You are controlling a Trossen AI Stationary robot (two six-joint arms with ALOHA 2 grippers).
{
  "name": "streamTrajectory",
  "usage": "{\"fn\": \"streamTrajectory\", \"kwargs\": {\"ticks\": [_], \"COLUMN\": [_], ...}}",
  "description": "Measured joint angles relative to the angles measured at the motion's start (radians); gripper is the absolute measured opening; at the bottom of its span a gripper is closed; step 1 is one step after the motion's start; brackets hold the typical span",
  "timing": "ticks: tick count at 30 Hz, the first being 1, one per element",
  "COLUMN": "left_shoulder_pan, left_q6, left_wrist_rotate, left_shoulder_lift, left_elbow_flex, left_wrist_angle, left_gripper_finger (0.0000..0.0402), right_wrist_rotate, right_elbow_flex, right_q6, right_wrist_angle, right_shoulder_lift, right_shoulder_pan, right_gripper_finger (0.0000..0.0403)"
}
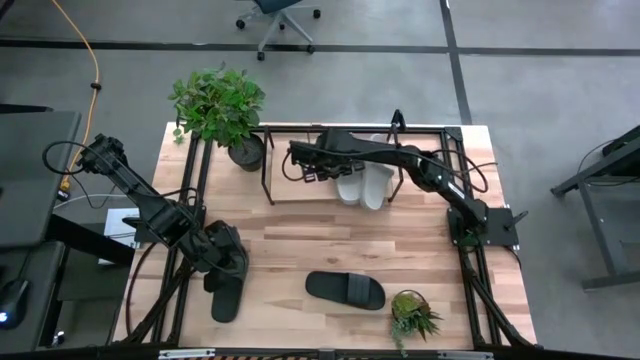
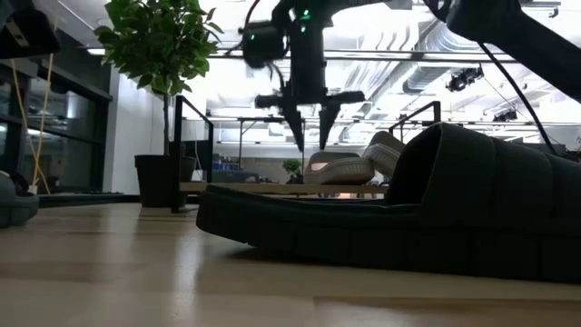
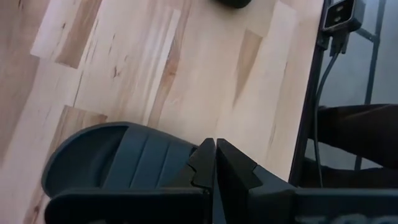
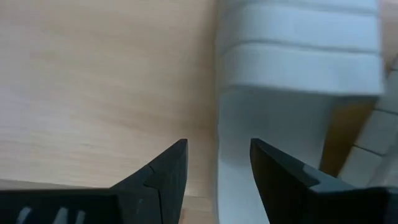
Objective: Pick and place slides into the shelf
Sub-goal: Adjust the slippers on the shelf
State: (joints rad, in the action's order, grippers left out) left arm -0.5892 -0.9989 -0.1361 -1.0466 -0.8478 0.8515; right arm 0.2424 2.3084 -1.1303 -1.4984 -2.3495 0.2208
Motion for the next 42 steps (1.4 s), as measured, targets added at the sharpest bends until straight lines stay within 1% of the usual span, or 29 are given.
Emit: {"fn": "streamTrajectory", "kwargs": {"ticks": [3,10,14,17,27,34,37,42], "left_shoulder_pan": [0.000,0.000,0.000,0.000,0.000,0.000,0.000,0.000], "left_q6": [0.000,0.000,0.000,0.000,-0.003,-0.011,-0.013,-0.019], "left_wrist_rotate": [-0.006,-0.028,-0.030,-0.033,-0.033,-0.030,-0.029,-0.029], "left_shoulder_lift": [0.003,0.011,0.011,0.011,0.011,0.011,0.011,0.011], "left_elbow_flex": [0.000,0.000,0.000,0.000,0.000,0.000,0.000,0.000], "left_wrist_angle": [0.005,0.022,0.022,0.023,0.023,0.023,0.023,0.019], "left_gripper_finger": [0.0005,0.0005,0.0005,0.0005,0.0005,0.0005,0.0005,0.0005], "right_wrist_rotate": [0.003,0.095,0.075,0.097,0.120,0.074,0.075,0.099], "right_elbow_flex": [-0.002,-0.001,-0.001,-0.001,-0.001,-0.001,-0.001,-0.001], "right_q6": [0.006,-0.014,-0.014,-0.014,-0.002,0.005,0.005,0.005], "right_wrist_angle": [0.018,0.040,0.044,0.053,0.115,0.075,0.037,0.029], "right_shoulder_lift": [-0.023,-0.024,-0.024,-0.024,-0.024,-0.024,-0.024,-0.024], "right_shoulder_pan": [0.001,-0.014,-0.004,-0.003,-0.002,0.000,0.001,0.005], "right_gripper_finger": [0.0165,0.0165,0.0165,0.0165,0.0165,0.0165,0.0165,0.0165]}}
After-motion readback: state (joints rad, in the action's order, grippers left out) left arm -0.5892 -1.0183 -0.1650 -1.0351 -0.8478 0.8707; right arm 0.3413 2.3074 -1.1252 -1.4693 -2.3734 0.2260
